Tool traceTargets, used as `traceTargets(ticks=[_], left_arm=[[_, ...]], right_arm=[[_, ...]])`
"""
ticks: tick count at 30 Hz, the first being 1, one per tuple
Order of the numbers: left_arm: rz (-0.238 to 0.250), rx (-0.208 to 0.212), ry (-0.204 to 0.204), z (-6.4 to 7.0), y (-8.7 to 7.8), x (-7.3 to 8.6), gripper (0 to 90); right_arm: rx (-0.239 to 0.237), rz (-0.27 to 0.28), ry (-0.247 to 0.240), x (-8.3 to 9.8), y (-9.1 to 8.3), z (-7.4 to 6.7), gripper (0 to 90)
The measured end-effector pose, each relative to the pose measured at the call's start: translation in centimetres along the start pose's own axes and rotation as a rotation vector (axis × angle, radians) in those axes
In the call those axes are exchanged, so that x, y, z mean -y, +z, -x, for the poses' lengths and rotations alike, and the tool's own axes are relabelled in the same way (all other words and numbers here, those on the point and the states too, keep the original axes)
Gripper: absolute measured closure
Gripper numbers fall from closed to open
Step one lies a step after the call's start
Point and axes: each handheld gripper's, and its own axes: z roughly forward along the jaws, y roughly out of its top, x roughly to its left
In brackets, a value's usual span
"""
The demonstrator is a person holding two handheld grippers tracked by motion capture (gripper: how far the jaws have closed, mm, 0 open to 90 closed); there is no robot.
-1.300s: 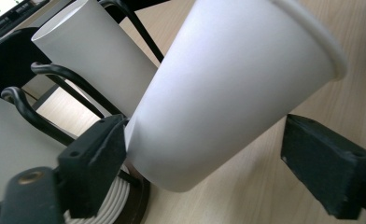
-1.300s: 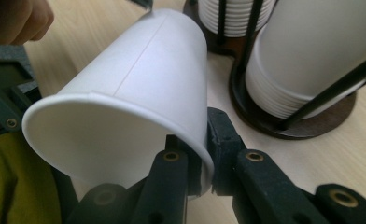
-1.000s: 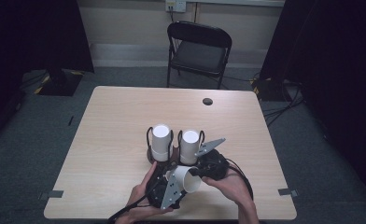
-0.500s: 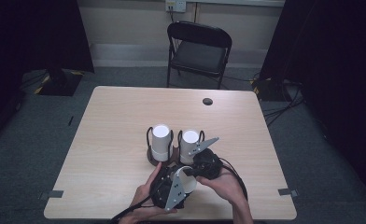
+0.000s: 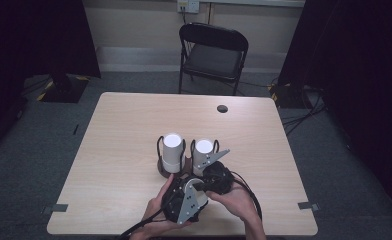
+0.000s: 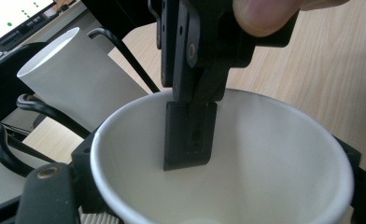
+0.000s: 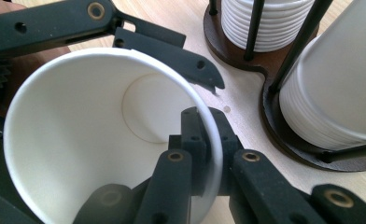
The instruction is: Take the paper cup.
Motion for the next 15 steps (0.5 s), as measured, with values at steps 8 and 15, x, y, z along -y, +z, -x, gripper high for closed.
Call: traceTargets(ticks=[8,15], left_arm=[[0.004,-0.004,-0.037,-0.1,0.0,0.4,21.9],[0.026,-0.002,-0.095,-0.5,-0.1,0.7,22.0]], right_arm=[[0.019,0.005,0.017,0.3,0.1,-0.1,77.7],[0.064,0.095,0.069,1.0,-0.9,0.0,69.7]])
